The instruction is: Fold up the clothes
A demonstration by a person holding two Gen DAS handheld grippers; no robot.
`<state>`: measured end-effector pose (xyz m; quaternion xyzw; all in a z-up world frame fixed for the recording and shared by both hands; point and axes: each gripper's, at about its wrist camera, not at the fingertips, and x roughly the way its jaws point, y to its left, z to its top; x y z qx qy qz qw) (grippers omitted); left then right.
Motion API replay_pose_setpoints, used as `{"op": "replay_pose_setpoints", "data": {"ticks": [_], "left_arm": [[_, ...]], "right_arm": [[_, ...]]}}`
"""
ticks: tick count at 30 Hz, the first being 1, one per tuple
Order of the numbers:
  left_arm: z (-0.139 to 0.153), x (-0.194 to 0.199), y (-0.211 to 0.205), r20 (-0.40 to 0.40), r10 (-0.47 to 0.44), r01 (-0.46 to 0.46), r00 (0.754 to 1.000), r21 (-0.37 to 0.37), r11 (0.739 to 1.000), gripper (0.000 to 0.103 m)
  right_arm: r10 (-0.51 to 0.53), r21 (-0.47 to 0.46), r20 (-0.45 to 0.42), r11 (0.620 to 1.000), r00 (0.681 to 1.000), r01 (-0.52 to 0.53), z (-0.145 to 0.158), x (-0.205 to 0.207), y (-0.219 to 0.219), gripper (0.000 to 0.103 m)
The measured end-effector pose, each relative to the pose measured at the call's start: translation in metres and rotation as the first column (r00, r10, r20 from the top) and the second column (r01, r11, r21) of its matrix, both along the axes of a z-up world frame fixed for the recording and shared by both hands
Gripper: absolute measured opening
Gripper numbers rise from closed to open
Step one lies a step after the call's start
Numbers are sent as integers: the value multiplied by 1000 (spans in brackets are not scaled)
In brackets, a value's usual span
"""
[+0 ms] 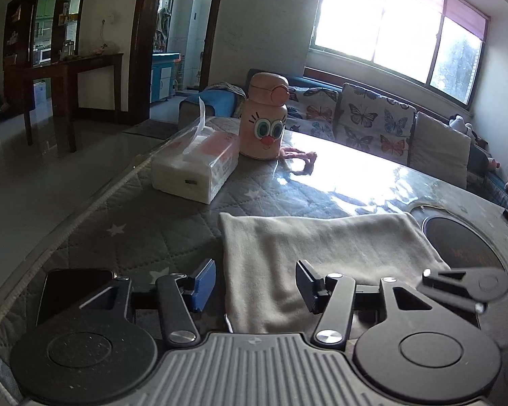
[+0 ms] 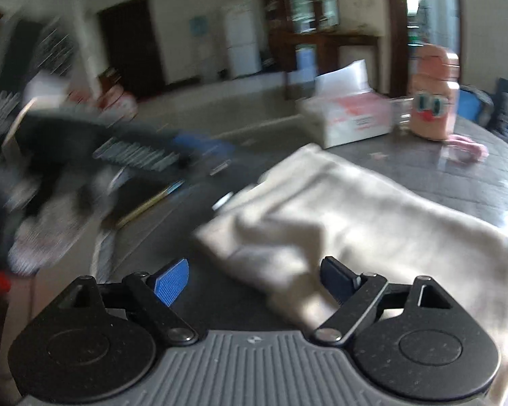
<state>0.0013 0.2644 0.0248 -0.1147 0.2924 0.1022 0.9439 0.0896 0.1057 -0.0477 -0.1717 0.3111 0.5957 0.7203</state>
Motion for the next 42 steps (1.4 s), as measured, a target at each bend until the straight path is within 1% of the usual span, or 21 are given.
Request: {"op": "replay_pose_setpoints", "data": {"ticks": [2, 5, 6, 8, 10, 12, 16, 17, 18, 20, 22, 25, 28, 30, 34, 39, 40, 42], "left_arm": [[3, 2, 0, 12, 1, -1, 1000, 5, 1000, 59], [6, 5, 3, 21, 12, -12, 1000, -2, 1000, 61], [7, 6, 3, 21, 12, -12, 1000, -1, 1000, 61], [8, 8, 4, 17, 11, -11, 1000, 5, 1000, 61], [8, 9, 4, 11, 6, -6, 1000, 8, 1000, 61], [7, 11, 4, 6, 1, -1, 1000, 7, 1000, 60], [5, 13, 0, 4, -26, 26, 1000, 1, 1000, 58], [5, 14, -2, 3, -34, 34, 999, 0, 999, 57], [4, 16, -4, 2, -44, 44, 999, -3, 999, 52], [3, 21, -8, -2, -66, 66, 998, -10, 998, 48], [-1, 27, -13, -11, -89, 89, 996, -18, 996, 37], [-9, 31, -21, -21, -131, 130, 991, -29, 991, 28], [-23, 30, -28, -56, -162, 160, 985, -45, 986, 20], [-29, 24, -33, -69, -180, 177, 981, -42, 983, 20], [-34, 2, -42, -84, -206, 207, 975, -2, 978, 20], [-32, -22, -44, -94, -215, 217, 972, 10, 976, 20], [-29, -25, -45, -88, -213, 215, 973, 13, 977, 20], [-21, -27, -46, -65, -213, 215, 975, 20, 977, 20]], "right_arm": [[26, -4, 24, 1000, 999, -26, 2, -5, -1, 87], [-6, 55, 78, 999, 997, 2, 13, -1, -2, 88], [-22, 60, 83, 998, 996, 17, 13, 4, 0, 89], [-68, 55, 67, 996, 995, 64, 11, 16, 7, 89], [-68, 36, 34, 997, 997, 67, 6, 22, 13, 89], [-38, 14, 16, 999, 999, 37, 1, 19, 13, 89], [21, -5, 9, 1000, 1000, -21, -2, 3, 5, 89], [28, -5, 10, 1000, 1000, -28, -1, -1, 2, 89], [35, -5, 11, 999, 999, -35, 0, -4, -1, 89], [49, -4, 14, 999, 999, -49, 2, -12, -8, 89], [53, -2, 17, 999, 998, -53, 4, -16, -13, 89], [24, -3, 22, 1000, 999, -24, 8, -16, -19, 89], [4, -17, 25, 1000, 1000, -4, 8, -18, -25, 89], [0, -23, 22, 1000, 1000, 1, 9, -18, -31, 89], [-9, -35, 17, 999, 1000, 9, 11, -20, -43, 89], [-24, -46, 12, 999, 1000, 25, 14, -21, -58, 89], [-48, -39, 17, 998, 999, 49, 16, -18, -61, 88], [-115, -19, 25, 993, 993, 116, 19, -9, -66, 85]]}}
